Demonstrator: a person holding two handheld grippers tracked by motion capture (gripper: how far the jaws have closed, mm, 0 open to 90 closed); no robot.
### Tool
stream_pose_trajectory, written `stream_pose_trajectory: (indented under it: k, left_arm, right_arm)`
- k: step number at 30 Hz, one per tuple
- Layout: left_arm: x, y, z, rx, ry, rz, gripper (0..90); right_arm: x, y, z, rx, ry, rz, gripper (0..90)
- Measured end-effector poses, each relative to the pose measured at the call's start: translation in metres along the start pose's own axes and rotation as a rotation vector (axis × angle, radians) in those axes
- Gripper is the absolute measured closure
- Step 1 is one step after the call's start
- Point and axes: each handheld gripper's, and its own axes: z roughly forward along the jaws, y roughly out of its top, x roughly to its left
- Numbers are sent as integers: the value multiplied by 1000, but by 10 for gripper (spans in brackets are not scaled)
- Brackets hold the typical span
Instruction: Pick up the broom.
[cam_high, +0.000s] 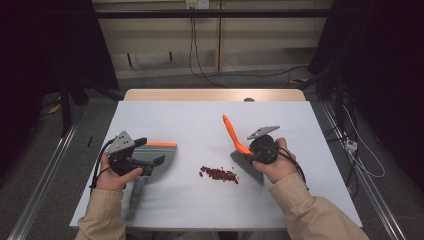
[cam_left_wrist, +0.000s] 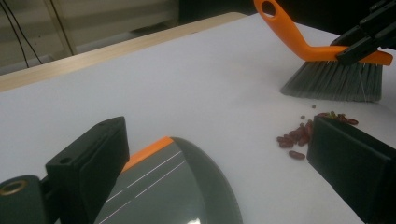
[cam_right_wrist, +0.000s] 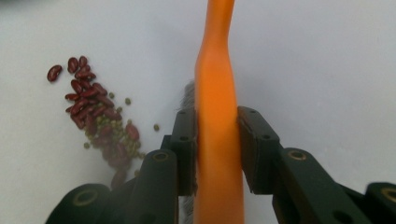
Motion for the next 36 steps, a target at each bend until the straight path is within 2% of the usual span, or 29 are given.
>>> stream_pose_trajectory:
  k: [2, 4, 7, 9, 11, 14, 16, 24, 31, 36]
  left_arm:
    - [-1, 0, 1, 1, -4, 1, 56]
    - [-1, 0, 1, -1, -6, -2, 56]
    - [0, 1, 0, -2, -2, 6, 56]
    - [0, 1, -1, -9, 0, 2, 56]
    - [0, 1, -2, -9, 1, 4, 56]
    - [0, 1, -4, -7, 8, 5, 56]
    - [0, 2, -4, -11, 12, 4, 56]
    - [-1, 3, -7, -17, 16, 1, 56]
    - [-1, 3, -8, -21, 15, 7, 56]
    - [-1, 3, -8, -20, 18, 3, 56]
  right_arm:
    - [-2, -1, -2, 2, 14, 44, 717]
    - [-4, -3, -3, -23, 38, 94, 721]
    - [-1, -4, -4, -54, -42, 77, 723]
    - [-1, -6, -4, -63, -43, 96, 722]
    - [1, -7, -3, -63, -57, 95, 723]
    - [8, -7, -2, -73, -45, 96, 723]
    - [15, -6, -1, -75, -65, 78, 723]
    - [33, -2, 6, -113, -66, 131, 722]
    - [50, 10, 15, -133, -61, 139, 721]
    - [56, 14, 20, -149, -55, 151, 720]
